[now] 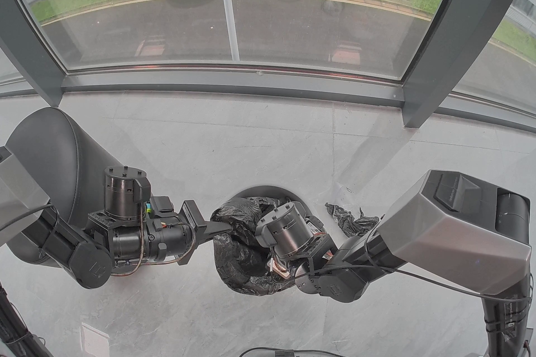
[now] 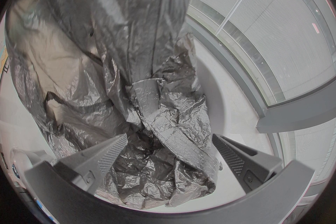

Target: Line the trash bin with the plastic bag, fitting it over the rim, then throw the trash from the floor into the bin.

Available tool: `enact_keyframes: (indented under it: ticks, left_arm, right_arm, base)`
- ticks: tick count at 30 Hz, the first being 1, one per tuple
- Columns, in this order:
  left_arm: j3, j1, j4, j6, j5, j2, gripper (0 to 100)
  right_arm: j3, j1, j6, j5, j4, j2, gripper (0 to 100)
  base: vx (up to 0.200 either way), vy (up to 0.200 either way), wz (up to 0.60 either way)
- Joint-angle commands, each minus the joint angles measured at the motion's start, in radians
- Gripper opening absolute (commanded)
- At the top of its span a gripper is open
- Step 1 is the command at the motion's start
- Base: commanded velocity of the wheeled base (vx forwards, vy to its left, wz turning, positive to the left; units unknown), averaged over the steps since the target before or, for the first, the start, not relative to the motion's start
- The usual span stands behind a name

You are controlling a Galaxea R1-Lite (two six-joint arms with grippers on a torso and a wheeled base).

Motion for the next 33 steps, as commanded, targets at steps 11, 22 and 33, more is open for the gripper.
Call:
enact_keyframes:
  ticks: [11, 22, 33]
  left_arm:
    - [0.001, 0.0, 0.0, 0.0, 0.0, -0.002, 0]
    - [0.003, 0.002, 0.0, 0.0, 0.0, -0.005, 0]
    - [0.023, 0.005, 0.0, 0.006, 0.023, -0.034, 0]
  right_arm:
    - [-0.051, -0.017, -0.003, -0.005, -0.003, 0.074, 0]
    - [-0.063, -0.016, 0.0, -0.009, -0.003, 0.062, 0]
    - [-0.026, -0.016, 0.0, -0.026, -0.001, -0.084, 0]
  base:
    - [0.0, 0.0, 0.0]
    - [0.0, 0.0, 0.0]
    - [0.0, 0.0, 0.0]
